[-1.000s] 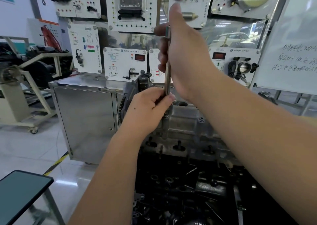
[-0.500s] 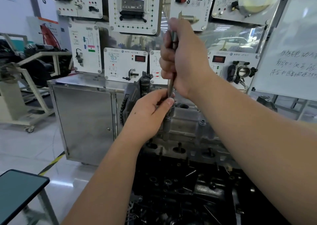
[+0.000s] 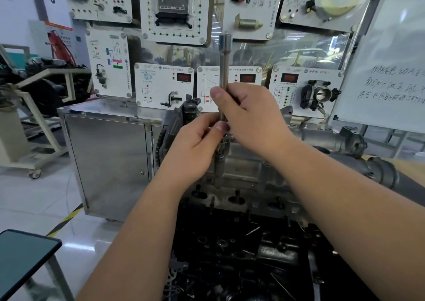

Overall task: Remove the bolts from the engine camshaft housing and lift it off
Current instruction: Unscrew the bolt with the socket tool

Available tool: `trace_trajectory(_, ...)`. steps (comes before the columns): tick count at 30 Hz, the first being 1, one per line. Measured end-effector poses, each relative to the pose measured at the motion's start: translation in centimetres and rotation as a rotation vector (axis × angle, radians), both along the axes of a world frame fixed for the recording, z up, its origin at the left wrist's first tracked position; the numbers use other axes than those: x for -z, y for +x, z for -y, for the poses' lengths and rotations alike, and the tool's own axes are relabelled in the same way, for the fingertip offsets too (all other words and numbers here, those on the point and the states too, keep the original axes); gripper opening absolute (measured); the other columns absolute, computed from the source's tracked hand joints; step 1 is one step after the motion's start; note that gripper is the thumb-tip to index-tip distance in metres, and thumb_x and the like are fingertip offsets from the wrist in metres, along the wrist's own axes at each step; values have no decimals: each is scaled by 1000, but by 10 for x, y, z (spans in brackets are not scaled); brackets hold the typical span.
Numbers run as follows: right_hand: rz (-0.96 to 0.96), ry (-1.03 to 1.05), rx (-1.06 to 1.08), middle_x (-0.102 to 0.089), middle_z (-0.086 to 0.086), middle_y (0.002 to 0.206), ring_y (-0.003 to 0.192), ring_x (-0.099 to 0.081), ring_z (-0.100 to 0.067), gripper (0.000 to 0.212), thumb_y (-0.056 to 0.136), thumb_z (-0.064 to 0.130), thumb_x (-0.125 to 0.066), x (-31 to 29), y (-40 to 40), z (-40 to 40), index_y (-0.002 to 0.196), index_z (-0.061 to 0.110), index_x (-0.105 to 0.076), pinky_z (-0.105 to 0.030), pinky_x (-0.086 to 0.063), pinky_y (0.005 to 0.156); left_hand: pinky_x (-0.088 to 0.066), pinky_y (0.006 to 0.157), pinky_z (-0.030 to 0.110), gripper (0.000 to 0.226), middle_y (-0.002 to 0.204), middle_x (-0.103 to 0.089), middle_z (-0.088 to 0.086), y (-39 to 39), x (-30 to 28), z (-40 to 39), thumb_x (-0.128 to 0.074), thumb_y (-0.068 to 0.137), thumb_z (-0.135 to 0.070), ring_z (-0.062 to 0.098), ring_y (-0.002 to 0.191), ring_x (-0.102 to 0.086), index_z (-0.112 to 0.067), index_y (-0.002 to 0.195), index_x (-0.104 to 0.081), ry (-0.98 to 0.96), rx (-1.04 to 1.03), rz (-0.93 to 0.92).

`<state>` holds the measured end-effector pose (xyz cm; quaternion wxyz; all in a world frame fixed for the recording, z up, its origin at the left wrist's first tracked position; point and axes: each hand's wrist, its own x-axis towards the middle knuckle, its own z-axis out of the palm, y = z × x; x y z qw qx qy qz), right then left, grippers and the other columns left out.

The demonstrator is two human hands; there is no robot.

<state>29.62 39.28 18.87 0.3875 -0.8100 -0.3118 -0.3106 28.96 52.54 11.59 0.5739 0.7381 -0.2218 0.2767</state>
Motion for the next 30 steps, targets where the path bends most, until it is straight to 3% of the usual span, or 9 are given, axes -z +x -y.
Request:
trace_trajectory(4, 4, 36, -34, -44, 5, 58, 55, -43, -4, 44, 103, 31, -55, 6, 0, -1, 66, 7, -51, -16, -33, 52, -54, 92, 44, 27, 106, -74, -1, 1, 2, -4, -49, 104, -31, 25, 101, -67, -27, 121, -69, 3, 19, 35)
trace_trajectory(8, -33, 70, -70, -45, 13, 52, 54, -45, 0, 42, 103, 31, -55, 11, 2, 3, 62, 21, -48, -13, -34, 52, -54, 99, 45, 22, 107, -76, -6, -3, -6, -3, -62, 97, -14, 18, 106, -69, -27, 113, -70, -96, 33, 8)
trace_trajectory(10, -56, 62, -85, -45, 15, 50, 51, -45, 0, 40, 103, 32, -55, 13, 2, 3, 64, 21, -51, -12, -35, 50, -54, 93, 39, 27, 103, -75, -8, -9, -19, -13, -67, 89, -6, 15, 102, -69, -24, 110, -67, -325, 79, -5)
trace_trajectory(13, -118, 1, -112, -45, 12, 52, 49, -43, -2, 38, 103, 33, -54, 24, 2, 3, 77, 6, -59, -13, -34, 48, -52, 87, 32, 37, 106, -71, -5, -26, -47, -29, -69, 81, -20, 16, 102, -65, -23, 116, -60, -501, 169, 131)
trace_trajectory(16, -158, -56, -145, -47, 2, 57, 50, -39, -5, 37, 104, 31, -53, 43, 2, 4, 83, 2, -58, -19, -33, 50, -50, 88, 28, 47, 115, -68, -2, -37, -65, -23, -68, 82, -32, 17, 107, -62, -25, 126, -52, -467, 191, 220)
trace_trajectory(19, -173, -9, -150, -56, -15, 64, 52, -44, -16, 36, 103, 32, -53, 53, 2, 4, 87, 2, -63, -22, -33, 50, -50, 93, 30, 43, 115, -65, -6, -36, -68, -8, -63, 94, -24, 16, 108, -61, -28, 133, -45, -381, 203, 226)
trace_trajectory(21, -167, 19, -137, -59, -12, 63, 55, -50, -19, 34, 103, 32, -54, 54, 2, 4, 85, 6, -66, -23, -35, 50, -52, 92, 34, 39, 110, -66, -9, -33, -66, -1, -56, 98, -20, 18, 105, -61, -31, 134, -45, -341, 227, 223)
trace_trajectory(26, -210, -29, -142, -56, 2, 57, 49, -48, -8, 34, 103, 32, -54, 50, 4, 8, 82, 11, -69, -21, -36, 50, -54, 79, 27, 30, 110, -71, -2, -28, -71, 7, -50, 101, -26, 18, 96, -68, -37, 129, -52, -332, 208, 224)
trace_trajectory(30, -319, -272, -182, -68, 1, 64, 47, -51, -7, 33, 101, 35, -58, 21, 13, 18, 75, 17, -69, -21, -40, 49, -54, 65, 29, 17, 86, -71, -5, -19, -89, 6, -48, 103, -29, 19, 74, -69, -31, 110, -63, -331, 113, 213)
